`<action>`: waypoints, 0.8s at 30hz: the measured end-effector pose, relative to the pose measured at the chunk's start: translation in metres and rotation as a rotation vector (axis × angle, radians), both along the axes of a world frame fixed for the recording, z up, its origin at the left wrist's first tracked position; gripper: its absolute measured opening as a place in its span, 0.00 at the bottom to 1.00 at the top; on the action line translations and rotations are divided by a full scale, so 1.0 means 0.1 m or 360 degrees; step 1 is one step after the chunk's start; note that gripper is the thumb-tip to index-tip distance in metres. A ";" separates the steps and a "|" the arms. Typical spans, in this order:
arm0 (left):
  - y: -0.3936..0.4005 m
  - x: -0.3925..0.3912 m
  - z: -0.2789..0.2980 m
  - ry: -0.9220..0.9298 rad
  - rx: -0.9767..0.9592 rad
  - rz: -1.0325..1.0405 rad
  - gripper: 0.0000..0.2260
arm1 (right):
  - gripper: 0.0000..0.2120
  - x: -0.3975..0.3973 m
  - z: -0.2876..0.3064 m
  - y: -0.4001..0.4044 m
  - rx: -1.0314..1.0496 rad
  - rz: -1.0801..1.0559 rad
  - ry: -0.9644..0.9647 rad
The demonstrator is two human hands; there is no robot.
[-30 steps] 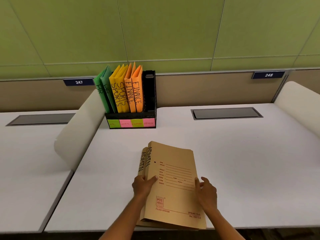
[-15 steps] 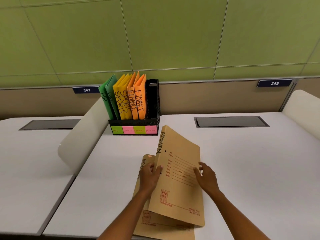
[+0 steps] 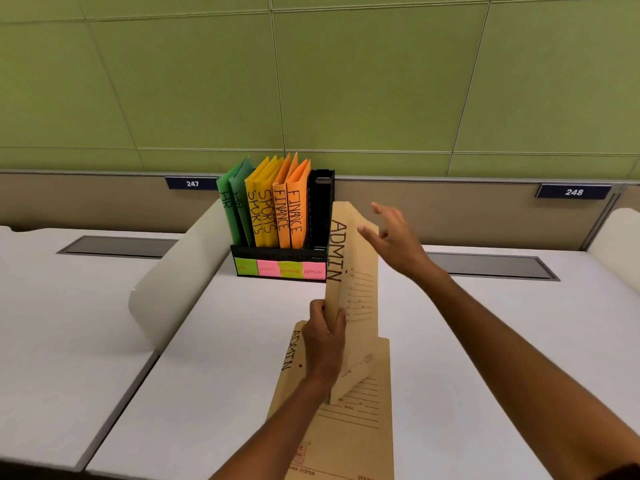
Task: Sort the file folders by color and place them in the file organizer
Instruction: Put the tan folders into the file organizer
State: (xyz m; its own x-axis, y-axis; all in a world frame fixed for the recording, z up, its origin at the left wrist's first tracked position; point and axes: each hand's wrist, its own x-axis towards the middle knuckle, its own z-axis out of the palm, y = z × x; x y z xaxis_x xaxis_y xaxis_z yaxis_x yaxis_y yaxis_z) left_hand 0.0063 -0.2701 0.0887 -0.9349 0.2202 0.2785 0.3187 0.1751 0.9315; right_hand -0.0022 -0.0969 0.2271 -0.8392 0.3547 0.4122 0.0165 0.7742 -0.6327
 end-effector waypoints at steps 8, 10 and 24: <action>0.06 -0.30 -0.01 0.0213 0.0040 0.0042 0.11 | 0.15 -0.58 0.72 -0.25 0.0398 0.0152 -0.0215; 0.06 -0.43 -0.04 0.0258 0.0047 0.0065 0.12 | 0.10 -0.72 0.83 -0.33 0.0434 0.0181 -0.0246; -0.01 -1.41 0.05 0.0327 0.0106 -0.0348 0.31 | 0.16 -1.44 1.21 -0.42 0.0456 0.0310 -0.0295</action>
